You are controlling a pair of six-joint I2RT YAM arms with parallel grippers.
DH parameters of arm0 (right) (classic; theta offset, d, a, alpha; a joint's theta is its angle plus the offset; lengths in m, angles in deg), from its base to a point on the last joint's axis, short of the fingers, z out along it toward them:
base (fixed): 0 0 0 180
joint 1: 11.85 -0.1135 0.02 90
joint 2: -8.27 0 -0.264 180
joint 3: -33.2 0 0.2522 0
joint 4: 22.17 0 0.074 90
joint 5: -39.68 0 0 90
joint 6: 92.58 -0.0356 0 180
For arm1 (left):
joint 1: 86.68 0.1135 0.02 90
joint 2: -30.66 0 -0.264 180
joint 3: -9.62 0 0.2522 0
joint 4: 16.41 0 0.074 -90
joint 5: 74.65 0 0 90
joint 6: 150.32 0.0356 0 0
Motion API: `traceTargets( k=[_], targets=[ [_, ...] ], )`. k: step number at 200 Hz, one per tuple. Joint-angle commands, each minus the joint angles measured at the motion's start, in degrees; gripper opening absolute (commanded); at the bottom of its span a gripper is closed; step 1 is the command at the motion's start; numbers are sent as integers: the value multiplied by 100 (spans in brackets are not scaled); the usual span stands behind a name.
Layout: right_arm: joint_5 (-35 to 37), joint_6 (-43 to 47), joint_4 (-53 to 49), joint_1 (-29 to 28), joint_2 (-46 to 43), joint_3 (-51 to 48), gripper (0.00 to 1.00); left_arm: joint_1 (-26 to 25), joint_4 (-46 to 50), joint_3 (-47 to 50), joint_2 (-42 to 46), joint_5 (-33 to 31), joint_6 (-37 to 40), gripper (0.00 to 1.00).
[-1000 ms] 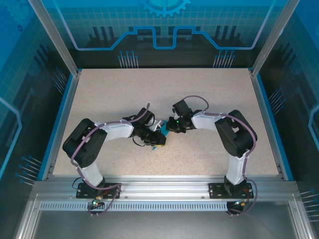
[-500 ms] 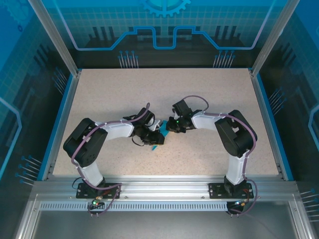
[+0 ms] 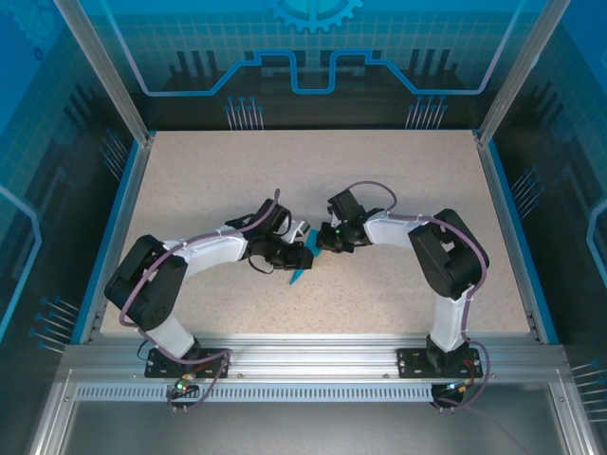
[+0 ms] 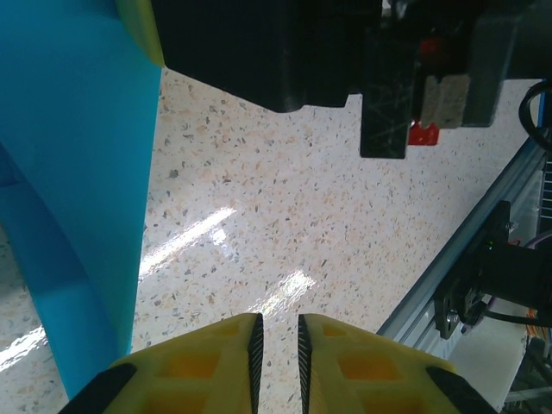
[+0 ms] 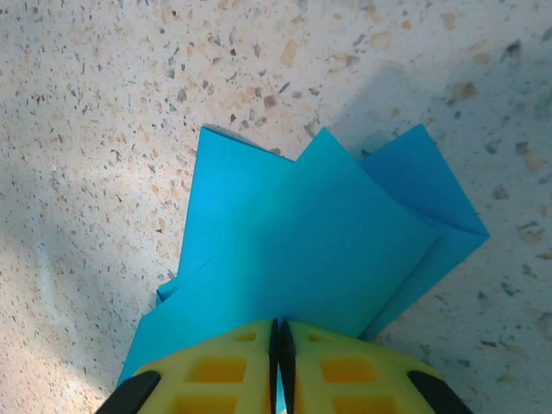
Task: Fold a paper plane with a square sheet of paper (fold left side to right side)
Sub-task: Fold the wing for the fifth time at the center of the table.
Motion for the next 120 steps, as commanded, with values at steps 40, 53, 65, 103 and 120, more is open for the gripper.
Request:
traceTargets(
  k=[40, 53, 65, 103, 120],
  targets=[
    [200, 96, -564, -22, 310, -39, 13, -8, 378, -349, -493, -240, 361, 22],
    [201, 98, -568, -20, 321, -39, 13, -14, 428, -384, -554, -346, 403, 22],
    [200, 113, -578, -22, 323, -26, 13, -12, 442, -404, -611, -435, 410, 22],
    [236, 145, -629, -19, 338, -8, 13, -11, 386, -387, -757, -493, 396, 24],
    [235, 156, -639, -28, 332, -8, 13, -11, 381, -366, -799, -525, 392, 23]
  ],
)
